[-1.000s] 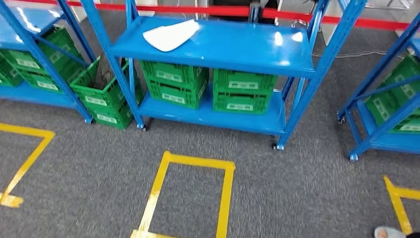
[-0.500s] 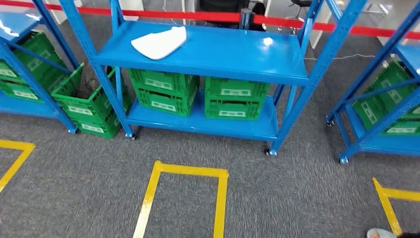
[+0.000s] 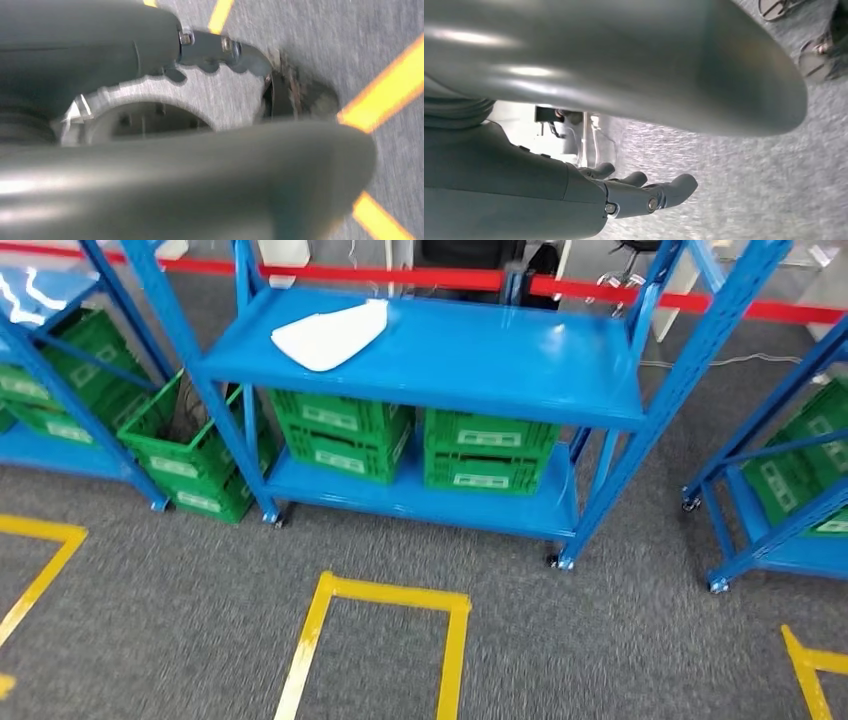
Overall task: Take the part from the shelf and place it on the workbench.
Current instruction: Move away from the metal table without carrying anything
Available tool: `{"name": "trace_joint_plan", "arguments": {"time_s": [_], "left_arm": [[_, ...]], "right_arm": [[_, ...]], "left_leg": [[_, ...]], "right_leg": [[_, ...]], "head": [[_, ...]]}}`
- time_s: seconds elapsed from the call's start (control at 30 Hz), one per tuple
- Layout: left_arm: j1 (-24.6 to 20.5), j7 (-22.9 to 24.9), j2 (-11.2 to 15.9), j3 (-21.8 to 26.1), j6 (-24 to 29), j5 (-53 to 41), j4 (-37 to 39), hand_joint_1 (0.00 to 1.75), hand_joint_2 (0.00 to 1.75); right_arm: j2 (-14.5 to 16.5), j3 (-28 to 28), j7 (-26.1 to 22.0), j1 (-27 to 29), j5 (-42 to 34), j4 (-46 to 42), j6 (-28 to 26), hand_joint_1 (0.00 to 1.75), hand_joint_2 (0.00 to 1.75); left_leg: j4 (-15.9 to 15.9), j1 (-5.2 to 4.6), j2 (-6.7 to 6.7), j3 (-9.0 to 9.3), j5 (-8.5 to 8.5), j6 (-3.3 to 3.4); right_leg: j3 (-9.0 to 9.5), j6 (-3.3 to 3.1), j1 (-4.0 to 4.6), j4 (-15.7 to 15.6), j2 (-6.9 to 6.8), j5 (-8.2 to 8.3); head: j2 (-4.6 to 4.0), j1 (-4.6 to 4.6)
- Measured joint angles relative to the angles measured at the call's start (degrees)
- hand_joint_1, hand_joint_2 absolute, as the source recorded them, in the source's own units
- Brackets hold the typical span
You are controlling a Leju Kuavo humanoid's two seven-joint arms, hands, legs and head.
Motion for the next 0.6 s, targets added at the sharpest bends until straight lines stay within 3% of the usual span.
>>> {"name": "trace_joint_plan", "arguments": {"time_s": [0.07, 0.1, 0.2, 0.27, 0.33, 0.4, 0.47, 0.6], "left_arm": [[-0.05, 0.01, 0.03, -0.06, -0.04, 0.00, -0.01, 0.00, 0.00], [0.01, 0.02, 0.08, -0.08, -0.04, 0.00, -0.01, 0.00, 0.00], [0.35, 0.08, 0.31, -0.11, -0.03, 0.00, 0.04, 0.00, 0.00], [0.42, 0.12, 0.40, -0.12, -0.03, 0.01, 0.07, 0.00, 0.00], [0.40, 0.16, 0.39, -0.13, -0.04, 0.03, 0.06, 0.00, 0.00], [0.45, 0.20, 0.37, -0.13, -0.04, 0.06, 0.06, 0.00, 0.00], [0.41, 0.21, 0.38, -0.13, -0.02, 0.06, 0.07, 0.00, 0.00], [0.23, 0.20, 0.43, -0.13, 0.00, 0.02, 0.08, 0.00, 0.00]], "right_arm": [[0.03, 0.09, -0.01, -0.12, 0.00, -0.01, 0.07, 0.00, 0.00], [0.04, 0.13, 0.01, -0.06, 0.00, -0.01, 0.10, 0.00, 0.00], [0.06, 0.19, 0.15, 0.25, -0.03, 0.01, 0.08, 0.00, 0.00], [0.05, 0.25, 0.27, 0.39, -0.05, 0.02, -0.02, 0.00, 0.00], [0.07, 0.34, 0.38, 0.28, -0.08, 0.02, -0.13, 0.00, 0.00], [0.07, 0.42, 0.45, 0.09, -0.11, -0.01, -0.19, 0.00, 0.00], [0.03, 0.45, 0.49, -0.05, -0.13, -0.03, -0.24, 0.00, 0.00], [0.00, 0.52, 0.53, -0.18, -0.32, -0.03, -0.22, 0.00, 0.00]], "left_leg": [[2.82, -0.02, 0.04, -3.52, -1.29, -0.01], [2.30, -0.03, 0.07, -4.34, -0.58, 0.06], [-4.72, -0.12, 0.18, -3.88, 5.74, 0.43], [-7.60, -0.41, 0.27, -3.72, 6.36, 0.69], [-7.99, -0.57, 0.35, -3.53, 5.98, 1.30], [-8.31, -0.35, 0.40, -2.62, 7.06, 1.98], [-8.66, -0.15, 0.39, -1.64, 6.77, 2.41], [-8.96, -0.23, 0.16, -0.19, 5.55, 2.70]], "right_leg": [[0.75, 0.04, 0.01, 0.03, 0.17, -0.67], [1.14, 0.12, 0.01, 0.04, 0.24, -1.07], [2.55, 0.62, 0.00, 0.03, 0.37, -2.44], [2.64, 1.28, 0.05, 0.10, 0.33, -3.16], [2.79, 1.98, 0.11, 0.45, 0.25, -3.56], [3.06, 2.45, 0.12, 1.44, 0.20, -3.85], [1.34, 2.91, -0.01, 4.83, 0.11, -4.31], [-6.67, 3.70, -0.37, 15.41, 0.00, -8.13]], "head": [[0.00, -0.33], [0.00, -0.47], [0.00, -1.06], [0.00, -1.41], [0.00, -1.45], [0.00, -1.34], [0.00, -0.98], [0.00, 0.13]]}}
